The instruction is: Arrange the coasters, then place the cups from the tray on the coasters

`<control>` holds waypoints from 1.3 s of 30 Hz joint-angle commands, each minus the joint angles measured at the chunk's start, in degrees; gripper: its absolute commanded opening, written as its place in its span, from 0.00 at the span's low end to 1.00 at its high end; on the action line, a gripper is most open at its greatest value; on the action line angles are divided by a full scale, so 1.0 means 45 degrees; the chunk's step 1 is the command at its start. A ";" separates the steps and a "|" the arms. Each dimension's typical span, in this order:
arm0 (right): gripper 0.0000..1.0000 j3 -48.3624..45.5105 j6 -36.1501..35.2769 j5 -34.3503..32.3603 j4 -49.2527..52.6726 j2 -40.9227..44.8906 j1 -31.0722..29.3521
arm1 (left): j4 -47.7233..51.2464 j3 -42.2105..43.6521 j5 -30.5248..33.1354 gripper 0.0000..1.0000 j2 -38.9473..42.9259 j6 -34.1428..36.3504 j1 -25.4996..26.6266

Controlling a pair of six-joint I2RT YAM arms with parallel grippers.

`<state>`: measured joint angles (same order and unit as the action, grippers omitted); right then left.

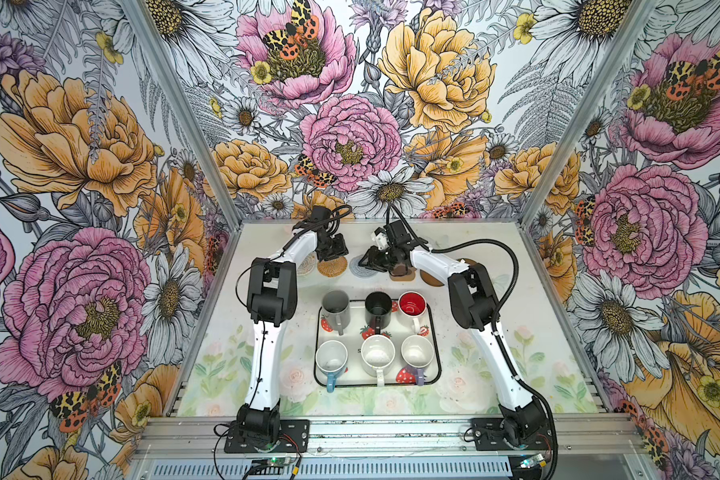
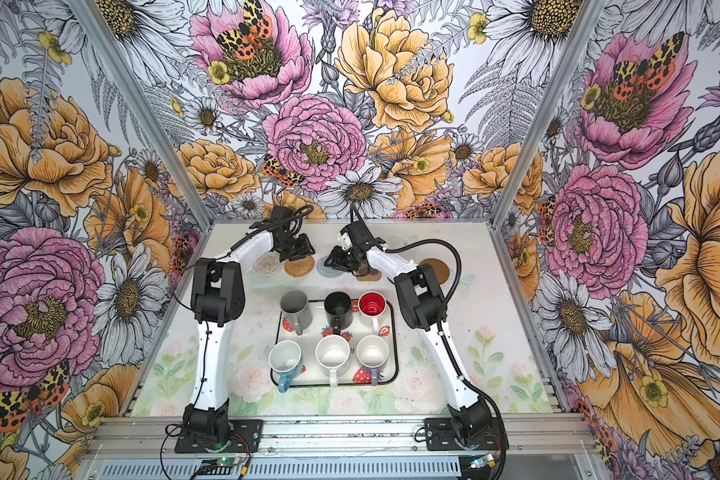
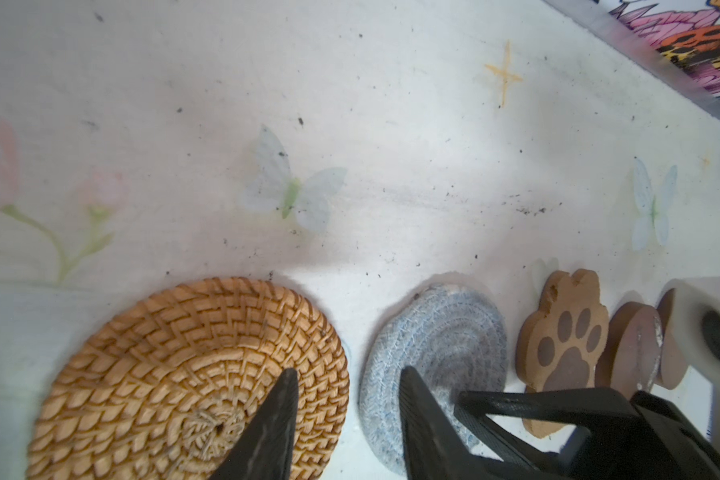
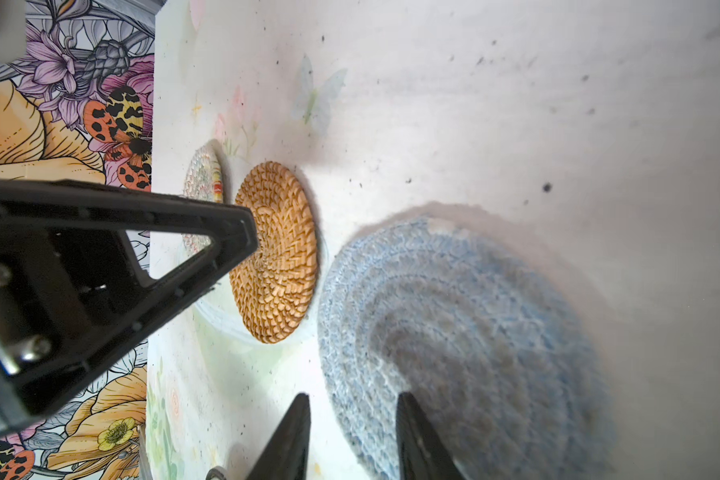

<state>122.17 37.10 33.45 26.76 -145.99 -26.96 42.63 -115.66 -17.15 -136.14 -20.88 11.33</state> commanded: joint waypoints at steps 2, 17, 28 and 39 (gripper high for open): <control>0.37 0.0461 0.0073 0.0240 0.0064 -0.0160 -0.0083 | -0.0281 0.0302 0.0228 0.42 0.1291 -0.0070 -0.0082; 0.37 0.0332 -0.0622 -0.0081 0.0088 0.1971 0.0229 | -0.1780 0.2333 0.0855 0.43 0.5228 -0.0062 0.0343; 0.38 -0.2284 -0.1849 -0.1787 0.0087 0.5548 0.0327 | -0.3427 0.5375 0.3246 0.44 0.9548 -0.0284 0.1753; 0.40 -0.6512 -0.2836 -0.4944 0.0066 0.9676 0.0159 | -0.5122 0.9675 0.5739 0.46 1.3618 -0.0750 0.2978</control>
<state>95.81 26.81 17.54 27.38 -107.33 -25.69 22.98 -75.11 3.33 -77.87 -23.31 23.64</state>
